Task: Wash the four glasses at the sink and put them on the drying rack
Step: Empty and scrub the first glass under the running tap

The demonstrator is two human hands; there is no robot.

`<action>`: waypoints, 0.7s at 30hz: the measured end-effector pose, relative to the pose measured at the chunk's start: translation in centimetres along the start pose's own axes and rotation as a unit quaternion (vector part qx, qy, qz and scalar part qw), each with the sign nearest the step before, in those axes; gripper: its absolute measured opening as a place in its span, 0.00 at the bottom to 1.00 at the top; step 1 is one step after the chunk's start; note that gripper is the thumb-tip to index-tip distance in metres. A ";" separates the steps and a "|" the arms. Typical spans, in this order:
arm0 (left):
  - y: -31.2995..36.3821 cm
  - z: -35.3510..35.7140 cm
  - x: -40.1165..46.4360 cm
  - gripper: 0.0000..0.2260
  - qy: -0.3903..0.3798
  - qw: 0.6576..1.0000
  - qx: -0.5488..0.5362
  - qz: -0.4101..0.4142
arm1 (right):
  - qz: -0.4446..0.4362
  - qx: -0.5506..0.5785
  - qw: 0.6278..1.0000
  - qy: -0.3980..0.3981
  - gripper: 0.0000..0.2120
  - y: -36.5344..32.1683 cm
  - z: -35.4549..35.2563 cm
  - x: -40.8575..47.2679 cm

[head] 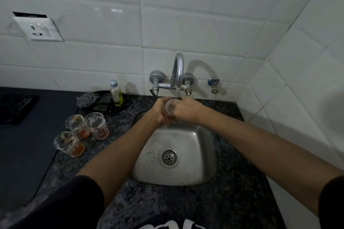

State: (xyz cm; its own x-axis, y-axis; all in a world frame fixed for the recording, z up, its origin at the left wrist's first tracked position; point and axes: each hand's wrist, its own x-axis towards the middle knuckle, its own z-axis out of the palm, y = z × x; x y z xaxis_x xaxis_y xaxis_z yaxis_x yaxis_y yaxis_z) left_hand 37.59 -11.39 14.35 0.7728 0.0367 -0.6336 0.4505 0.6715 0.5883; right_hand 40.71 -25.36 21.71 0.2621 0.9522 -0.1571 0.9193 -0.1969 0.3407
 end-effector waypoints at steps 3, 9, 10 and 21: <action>0.0 -0.2 0.2 0.11 0.002 1.000 -0.011 0.020 | 0.034 0.114 0.993 -0.027 0.10 -1.5 0.2 0.0; 0.1 0.1 -0.2 0.19 0.009 1.000 0.004 0.002 | 0.073 0.135 0.988 -0.021 0.15 -0.3 -0.2 0.2; 0.3 0.2 -0.3 0.17 0.019 0.999 0.027 0.006 | 0.048 0.099 0.994 -0.026 0.15 0.1 -0.3 -0.1; 0.3 0.0 -0.3 0.17 -0.015 0.999 0.029 0.003 | -0.013 0.022 1.000 0.017 0.13 0.3 -0.3 -0.5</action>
State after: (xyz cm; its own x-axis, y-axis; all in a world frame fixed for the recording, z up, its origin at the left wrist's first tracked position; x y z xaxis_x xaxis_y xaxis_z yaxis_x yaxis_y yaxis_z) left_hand 37.51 -11.26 14.69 0.7889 0.0177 -0.6143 0.4698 0.6269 0.6214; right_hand 40.71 -25.87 22.16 0.2287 0.9642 -0.1344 0.9379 -0.1812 0.2959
